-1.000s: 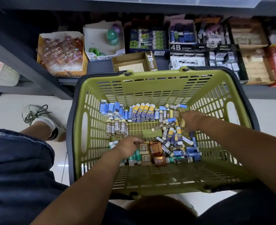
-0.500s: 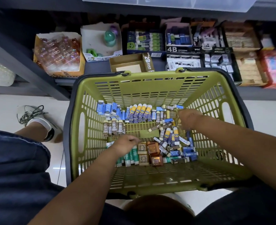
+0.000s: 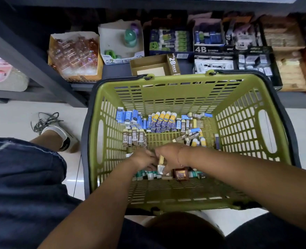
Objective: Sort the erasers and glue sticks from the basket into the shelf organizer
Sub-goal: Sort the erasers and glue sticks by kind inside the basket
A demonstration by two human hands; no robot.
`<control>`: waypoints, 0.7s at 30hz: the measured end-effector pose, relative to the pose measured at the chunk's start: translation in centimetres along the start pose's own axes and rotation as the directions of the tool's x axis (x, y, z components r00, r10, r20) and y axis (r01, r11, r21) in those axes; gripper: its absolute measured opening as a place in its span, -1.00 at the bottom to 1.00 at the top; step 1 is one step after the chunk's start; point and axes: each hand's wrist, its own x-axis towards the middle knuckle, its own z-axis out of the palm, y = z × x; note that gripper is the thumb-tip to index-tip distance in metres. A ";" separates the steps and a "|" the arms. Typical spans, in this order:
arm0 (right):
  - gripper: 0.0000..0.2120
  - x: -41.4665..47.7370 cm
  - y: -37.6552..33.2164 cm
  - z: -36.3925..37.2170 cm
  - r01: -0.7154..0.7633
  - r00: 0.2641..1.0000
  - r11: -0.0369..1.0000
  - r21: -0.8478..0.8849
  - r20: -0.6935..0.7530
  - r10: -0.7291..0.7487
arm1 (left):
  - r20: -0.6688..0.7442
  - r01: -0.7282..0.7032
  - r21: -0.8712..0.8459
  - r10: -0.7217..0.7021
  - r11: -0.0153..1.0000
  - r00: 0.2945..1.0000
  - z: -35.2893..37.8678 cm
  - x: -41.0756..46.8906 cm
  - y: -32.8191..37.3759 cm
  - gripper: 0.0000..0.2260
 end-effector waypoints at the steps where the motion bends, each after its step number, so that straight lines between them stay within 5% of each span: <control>1: -0.48 0.1 0.3 0.0 0.004 1.000 1.000 0.019 -0.002 -0.004 | 0.008 0.003 -0.008 -0.003 1.000 1.000 0.1 0.0 0.1 -0.89; 11: -0.67 1.3 2.3 -0.3 -0.014 0.999 0.981 0.191 -0.047 0.024 | 0.100 0.054 0.121 -0.066 0.991 0.993 0.5 -0.2 0.0 -0.87; 21: -0.77 2.5 3.2 1.6 -0.026 0.983 0.876 0.482 -0.146 0.110 | -0.047 -0.019 0.041 0.021 0.999 0.999 0.0 0.1 -0.1 -0.80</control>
